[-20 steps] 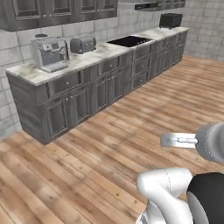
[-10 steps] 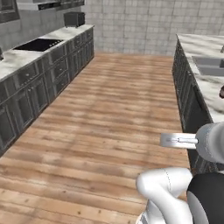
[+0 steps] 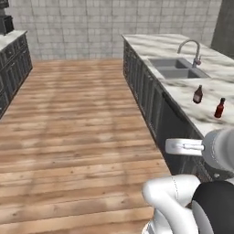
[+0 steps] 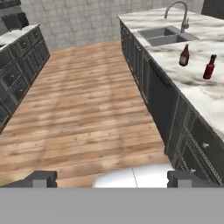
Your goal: Place the condiment bottle and ketchup from the counter to the top shelf of the fridge. If the existing items in the fridge are on the top shelf, move them to other shelves.
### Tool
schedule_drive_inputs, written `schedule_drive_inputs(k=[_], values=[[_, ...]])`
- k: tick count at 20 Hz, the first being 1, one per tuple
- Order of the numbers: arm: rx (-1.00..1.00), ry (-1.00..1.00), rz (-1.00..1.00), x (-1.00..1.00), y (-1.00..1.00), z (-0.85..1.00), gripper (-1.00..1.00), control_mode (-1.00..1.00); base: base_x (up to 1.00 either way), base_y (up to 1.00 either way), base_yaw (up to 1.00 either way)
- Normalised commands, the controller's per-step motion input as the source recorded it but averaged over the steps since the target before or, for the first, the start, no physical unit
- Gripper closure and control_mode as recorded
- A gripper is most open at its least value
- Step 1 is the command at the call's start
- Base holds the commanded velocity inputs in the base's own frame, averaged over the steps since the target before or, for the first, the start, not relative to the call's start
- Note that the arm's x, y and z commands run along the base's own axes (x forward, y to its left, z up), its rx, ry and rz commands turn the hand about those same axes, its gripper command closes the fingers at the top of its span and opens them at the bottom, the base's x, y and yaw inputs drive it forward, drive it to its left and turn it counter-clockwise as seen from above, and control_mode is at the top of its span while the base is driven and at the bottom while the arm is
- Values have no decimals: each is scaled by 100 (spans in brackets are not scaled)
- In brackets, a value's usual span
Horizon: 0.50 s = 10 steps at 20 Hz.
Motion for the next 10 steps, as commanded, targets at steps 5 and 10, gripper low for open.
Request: schedule_drive_inputs(k=[5, 10], values=[[0, 0, 0, 0, 0, 0, -100, 100, 100, 64, -42], [0, 0, 0, 0, 0, 0, -100, 100, 98, 69, -54]])
